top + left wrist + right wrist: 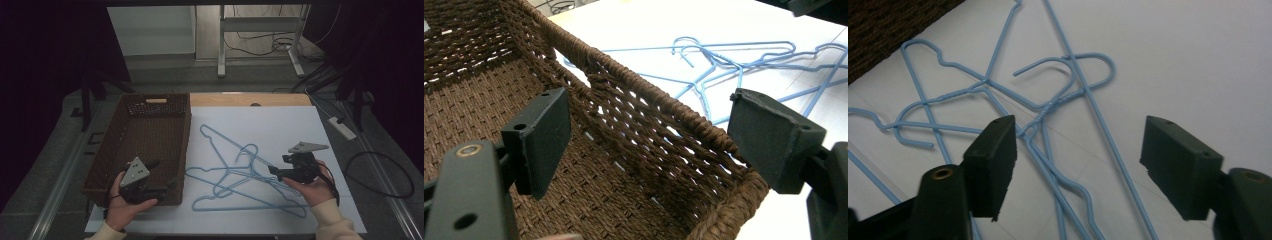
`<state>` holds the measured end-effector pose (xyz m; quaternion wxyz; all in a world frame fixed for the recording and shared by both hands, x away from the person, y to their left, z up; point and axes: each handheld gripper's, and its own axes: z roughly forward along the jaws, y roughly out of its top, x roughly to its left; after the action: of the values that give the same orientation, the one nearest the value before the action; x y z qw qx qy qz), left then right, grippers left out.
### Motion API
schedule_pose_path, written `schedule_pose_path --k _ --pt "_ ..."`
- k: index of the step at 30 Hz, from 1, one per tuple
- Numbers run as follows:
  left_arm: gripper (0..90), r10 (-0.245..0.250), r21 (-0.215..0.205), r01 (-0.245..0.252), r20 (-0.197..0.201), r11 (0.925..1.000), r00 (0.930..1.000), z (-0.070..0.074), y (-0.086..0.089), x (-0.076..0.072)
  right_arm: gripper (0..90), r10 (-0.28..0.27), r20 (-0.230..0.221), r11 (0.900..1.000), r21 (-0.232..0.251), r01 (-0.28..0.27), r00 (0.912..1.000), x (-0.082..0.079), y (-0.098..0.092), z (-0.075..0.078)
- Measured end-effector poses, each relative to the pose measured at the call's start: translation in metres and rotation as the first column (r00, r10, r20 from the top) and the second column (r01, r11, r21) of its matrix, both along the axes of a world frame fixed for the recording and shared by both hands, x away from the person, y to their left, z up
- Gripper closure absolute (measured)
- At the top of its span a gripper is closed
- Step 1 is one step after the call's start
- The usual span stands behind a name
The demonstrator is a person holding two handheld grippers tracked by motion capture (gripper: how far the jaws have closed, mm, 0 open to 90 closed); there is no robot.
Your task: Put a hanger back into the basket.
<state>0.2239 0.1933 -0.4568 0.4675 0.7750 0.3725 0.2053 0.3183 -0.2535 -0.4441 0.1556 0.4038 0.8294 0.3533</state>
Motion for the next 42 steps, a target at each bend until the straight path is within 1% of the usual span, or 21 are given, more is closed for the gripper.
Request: schedule_pose_path --k 2,4,7,10,14,16,22,26,31,33,37,40,42 --pt "18.5 0.000 -0.002 0.000 0.001 1.0000 1.0000 0.000 0.000 -0.001 34.9 0.004 -0.018 1.000 -0.019 -0.004 0.9998 0.004 0.007 -0.002" --pt "18.5 -0.001 -0.008 0.001 0.001 1.0000 1.0000 0.000 0.000 -0.002 36.4 -0.013 -0.033 0.999 -0.044 0.012 0.9994 0.008 0.014 -0.006" --pt "18.4 -0.002 -0.007 0.002 0.000 1.0000 1.0000 0.000 0.000 -0.003 38.2 -0.023 -0.062 0.998 -0.057 0.020 0.9978 0.014 0.022 -0.011" --pt "18.4 -0.006 -0.004 0.006 -0.001 1.0000 1.0000 0.000 -0.001 -0.003 39.9 -0.031 -0.095 0.997 -0.076 0.023 0.9950 0.019 0.030 -0.016" --pt "18.4 -0.007 -0.001 0.007 -0.003 1.0000 1.0000 -0.001 -0.002 -0.003 44.3 -0.050 -0.148 0.996 -0.084 0.038 0.9878 0.028 0.039 -0.022" --pt "18.4 -0.008 0.000 0.008 -0.004 1.0000 1.0000 -0.001 -0.003 -0.003 47.9 -0.046 -0.163 0.996 -0.086 0.032 0.9855 0.031 0.043 -0.025" --pt "18.4 -0.011 0.002 0.011 -0.003 0.9999 0.9999 -0.002 -0.002 -0.004 50.7 -0.054 -0.192 0.992 -0.124 0.030 0.9799 0.041 0.058 -0.036" --pt "18.5 -0.007 0.004 0.007 0.000 1.0000 1.0000 -0.002 -0.001 -0.004 54.3 -0.070 -0.212 0.990 -0.136 0.042 0.9747 0.047 0.063 -0.041" --pt "18.7 -0.005 0.002 0.005 0.003 1.0000 1.0000 -0.002 0.000 -0.004 61.2 -0.096 -0.253 0.989 -0.137 0.063 0.9626 0.053 0.065 -0.045" --pt "18.7 -0.005 0.001 0.005 0.004 1.0000 1.0000 -0.001 0.000 -0.004 64.8 -0.110 -0.278 0.987 -0.140 0.073 0.9542 0.053 0.067 -0.047" --pt "18.7 -0.007 0.001 0.007 0.005 1.0000 1.0000 -0.001 0.000 -0.005 68.8 -0.150 -0.312 0.983 -0.153 0.107 0.9383 0.055 0.072 -0.049" --pt "18.6 -0.005 0.003 0.005 0.007 1.0000 1.0000 -0.001 -0.001 -0.005 71.2 -0.165 -0.327 0.980 -0.162 0.117 0.9303 0.056 0.076 -0.051" --pt "18.6 -0.002 0.003 0.002 0.007 1.0000 1.0000 -0.002 0.000 -0.005 74.9 -0.189 -0.333 0.976 -0.171 0.138 0.9239 0.057 0.079 -0.052"
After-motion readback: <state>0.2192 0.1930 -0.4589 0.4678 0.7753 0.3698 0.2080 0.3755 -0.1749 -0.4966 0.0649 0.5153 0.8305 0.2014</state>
